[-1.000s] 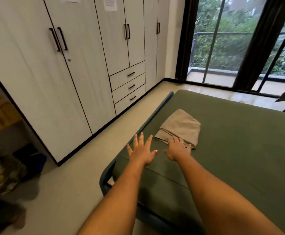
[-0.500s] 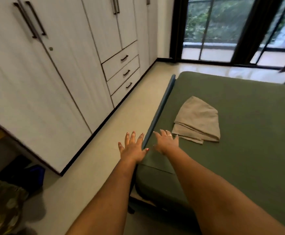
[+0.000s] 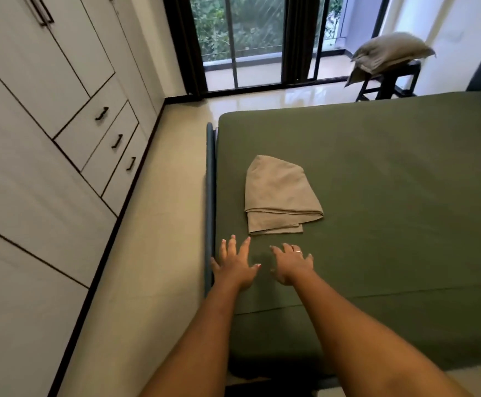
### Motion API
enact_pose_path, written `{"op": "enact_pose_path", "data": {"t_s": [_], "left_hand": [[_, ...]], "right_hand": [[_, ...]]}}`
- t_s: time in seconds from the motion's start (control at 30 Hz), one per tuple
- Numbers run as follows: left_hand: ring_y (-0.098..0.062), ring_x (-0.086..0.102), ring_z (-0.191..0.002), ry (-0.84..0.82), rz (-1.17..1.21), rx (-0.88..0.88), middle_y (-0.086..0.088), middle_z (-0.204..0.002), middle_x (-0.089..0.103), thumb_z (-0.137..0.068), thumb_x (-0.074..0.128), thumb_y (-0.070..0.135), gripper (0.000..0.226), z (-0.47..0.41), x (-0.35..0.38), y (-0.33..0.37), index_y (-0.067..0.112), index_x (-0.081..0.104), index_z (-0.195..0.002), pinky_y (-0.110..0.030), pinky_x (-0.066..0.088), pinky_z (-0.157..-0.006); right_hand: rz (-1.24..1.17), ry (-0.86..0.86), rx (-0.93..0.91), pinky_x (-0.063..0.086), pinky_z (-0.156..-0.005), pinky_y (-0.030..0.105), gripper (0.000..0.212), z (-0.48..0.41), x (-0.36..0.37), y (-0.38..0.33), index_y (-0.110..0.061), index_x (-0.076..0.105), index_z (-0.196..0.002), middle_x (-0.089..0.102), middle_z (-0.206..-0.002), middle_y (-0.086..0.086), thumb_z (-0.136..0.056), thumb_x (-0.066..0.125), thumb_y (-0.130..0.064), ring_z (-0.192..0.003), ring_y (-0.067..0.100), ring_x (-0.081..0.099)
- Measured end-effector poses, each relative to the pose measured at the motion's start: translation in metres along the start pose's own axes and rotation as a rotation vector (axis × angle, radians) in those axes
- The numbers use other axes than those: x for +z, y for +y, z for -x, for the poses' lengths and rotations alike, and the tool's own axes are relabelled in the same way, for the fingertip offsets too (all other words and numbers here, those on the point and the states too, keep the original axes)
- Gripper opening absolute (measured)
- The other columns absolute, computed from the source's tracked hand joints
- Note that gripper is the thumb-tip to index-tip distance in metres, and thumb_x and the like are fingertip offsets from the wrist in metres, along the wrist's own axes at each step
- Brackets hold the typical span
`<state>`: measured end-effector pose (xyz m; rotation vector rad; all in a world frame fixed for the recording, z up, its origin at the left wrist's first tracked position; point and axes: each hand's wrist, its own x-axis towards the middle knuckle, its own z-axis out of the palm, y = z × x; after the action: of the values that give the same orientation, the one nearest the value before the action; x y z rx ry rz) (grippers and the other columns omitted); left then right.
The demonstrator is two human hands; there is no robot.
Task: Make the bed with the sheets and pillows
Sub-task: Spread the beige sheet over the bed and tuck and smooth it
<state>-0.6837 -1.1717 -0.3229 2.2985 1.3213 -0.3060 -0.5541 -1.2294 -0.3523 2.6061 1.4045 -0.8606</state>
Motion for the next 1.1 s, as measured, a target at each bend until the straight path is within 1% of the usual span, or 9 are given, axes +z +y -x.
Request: {"op": "enact_pose_path", "data": {"t_s": [0.07, 0.27, 0.37, 0.5, 0.63, 0.83, 0.9, 0.97, 1.1], "left_hand": [[-0.025, -0.016, -0.146, -0.022, -0.002, 0.01, -0.002, -0.16, -0.012, -0.096, 0.044, 0.048, 0.072, -0.019, 0.001, 0.005, 0.035, 0.002, -0.153, -0.057, 0.002, -0.115], [-0.025, -0.017, -0.146, -0.083, 0.049, -0.021, -0.001, -0.16, -0.014, -0.096, 0.046, 0.044, 0.072, -0.082, 0.006, 0.021, 0.034, 0.003, -0.153, -0.057, -0.002, -0.114], [-0.025, -0.016, -0.146, -0.1, 0.071, -0.056, -0.001, -0.16, -0.013, -0.096, 0.048, 0.042, 0.072, -0.118, 0.008, 0.028, 0.034, 0.004, -0.153, -0.056, 0.0, -0.115], [-0.025, -0.015, -0.146, -0.103, 0.066, -0.094, 0.0, -0.16, -0.012, -0.096, 0.049, 0.041, 0.072, -0.166, 0.009, 0.036, 0.034, 0.006, -0.153, -0.056, 0.001, -0.116], [-0.025, -0.013, -0.146, -0.112, 0.065, -0.118, -0.001, -0.161, -0.01, -0.096, 0.05, 0.039, 0.07, -0.214, 0.018, 0.043, 0.032, 0.009, -0.152, -0.055, 0.004, -0.117], [-0.025, -0.011, -0.147, -0.159, 0.077, -0.145, -0.001, -0.161, -0.007, -0.096, 0.05, 0.039, 0.068, -0.258, 0.043, 0.052, 0.033, 0.011, -0.152, -0.056, 0.007, -0.117], [-0.026, -0.01, -0.147, -0.177, 0.078, -0.15, -0.001, -0.161, -0.007, -0.096, 0.05, 0.038, 0.068, -0.267, 0.051, 0.057, 0.032, 0.011, -0.152, -0.056, 0.008, -0.117], [-0.026, -0.01, -0.147, -0.184, 0.081, -0.156, -0.001, -0.161, -0.006, -0.096, 0.05, 0.038, 0.068, -0.275, 0.057, 0.061, 0.032, 0.012, -0.152, -0.055, 0.008, -0.117], [-0.026, -0.01, -0.147, -0.202, 0.093, -0.166, 0.0, -0.161, -0.007, -0.096, 0.05, 0.037, 0.068, -0.287, 0.066, 0.064, 0.032, 0.012, -0.152, -0.055, 0.009, -0.117]], "right_hand": [[-0.023, 0.003, 0.02, 0.013, -0.115, 0.059, 0.073, -0.016, -0.004, 0.005, -0.031, 0.014, -0.152, 0.012, -0.159, 0.003, -0.093, 0.056, -0.026, -0.147, 0.028, 0.007], [-0.085, -0.018, 0.04, 0.016, -0.115, 0.057, 0.067, -0.08, -0.021, 0.022, -0.028, 0.018, -0.151, 0.014, -0.158, 0.003, -0.094, 0.053, -0.036, -0.146, 0.028, 0.01], [-0.109, -0.037, 0.048, 0.018, -0.114, 0.056, 0.067, -0.117, -0.027, 0.031, -0.027, 0.02, -0.15, 0.018, -0.156, 0.005, -0.094, 0.054, -0.036, -0.145, 0.028, 0.013], [-0.156, -0.065, 0.072, 0.021, -0.113, 0.054, 0.067, -0.174, -0.03, 0.05, -0.028, 0.02, -0.15, 0.02, -0.156, 0.004, -0.094, 0.054, -0.035, -0.144, 0.028, 0.017], [-0.187, -0.1, 0.103, 0.023, -0.111, 0.052, 0.063, -0.225, -0.024, 0.071, -0.027, 0.022, -0.15, 0.022, -0.155, 0.006, -0.095, 0.052, -0.034, -0.144, 0.029, 0.015], [-0.259, -0.15, 0.207, 0.029, -0.108, 0.049, 0.058, -0.278, -0.014, 0.102, -0.024, 0.027, -0.147, 0.027, -0.151, 0.007, -0.095, 0.051, -0.03, -0.139, 0.029, 0.024], [-0.254, -0.156, 0.227, 0.03, -0.108, 0.048, 0.056, -0.29, -0.01, 0.114, -0.023, 0.028, -0.147, 0.025, -0.152, 0.006, -0.095, 0.049, -0.028, -0.139, 0.028, 0.024], [-0.239, -0.156, 0.227, 0.028, -0.109, 0.049, 0.057, -0.303, -0.006, 0.122, -0.025, 0.028, -0.147, 0.02, -0.154, 0.004, -0.094, 0.049, -0.025, -0.142, 0.027, 0.02], [-0.152, -0.156, 0.154, 0.018, -0.113, 0.055, 0.059, -0.327, -0.006, 0.127, -0.029, 0.028, -0.148, -0.001, -0.161, -0.001, -0.093, 0.049, -0.018, -0.147, 0.028, 0.001]]}}
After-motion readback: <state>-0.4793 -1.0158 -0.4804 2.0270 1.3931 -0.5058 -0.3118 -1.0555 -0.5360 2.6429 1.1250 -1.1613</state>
